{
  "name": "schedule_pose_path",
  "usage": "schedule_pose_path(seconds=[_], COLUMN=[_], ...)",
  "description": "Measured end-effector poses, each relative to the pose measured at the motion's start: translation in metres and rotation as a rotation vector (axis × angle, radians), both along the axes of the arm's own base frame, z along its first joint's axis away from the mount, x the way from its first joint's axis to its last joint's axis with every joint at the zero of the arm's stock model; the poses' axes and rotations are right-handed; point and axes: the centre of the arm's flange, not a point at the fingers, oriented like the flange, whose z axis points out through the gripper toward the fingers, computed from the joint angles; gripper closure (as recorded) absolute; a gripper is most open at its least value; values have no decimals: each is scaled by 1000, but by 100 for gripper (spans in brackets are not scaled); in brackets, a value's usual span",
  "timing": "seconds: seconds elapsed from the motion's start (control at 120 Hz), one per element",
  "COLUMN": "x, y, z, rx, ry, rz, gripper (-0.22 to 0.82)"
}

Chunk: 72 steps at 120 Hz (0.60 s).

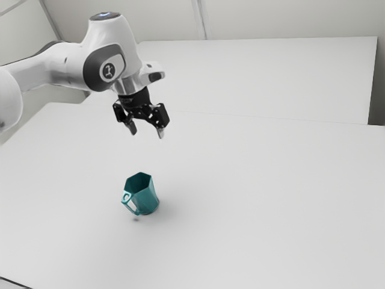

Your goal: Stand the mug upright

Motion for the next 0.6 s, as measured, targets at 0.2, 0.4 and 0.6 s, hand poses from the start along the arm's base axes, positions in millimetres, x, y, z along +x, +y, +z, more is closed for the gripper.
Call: schedule_pose_path(seconds=[0.2, 0.4, 0.6], x=[10, 9, 6], y=[19, 35, 45], z=[37, 74, 92], rx=[5, 8, 11], ry=[-4, 1, 22], rz=[32, 58, 77], gripper=[3, 2, 2])
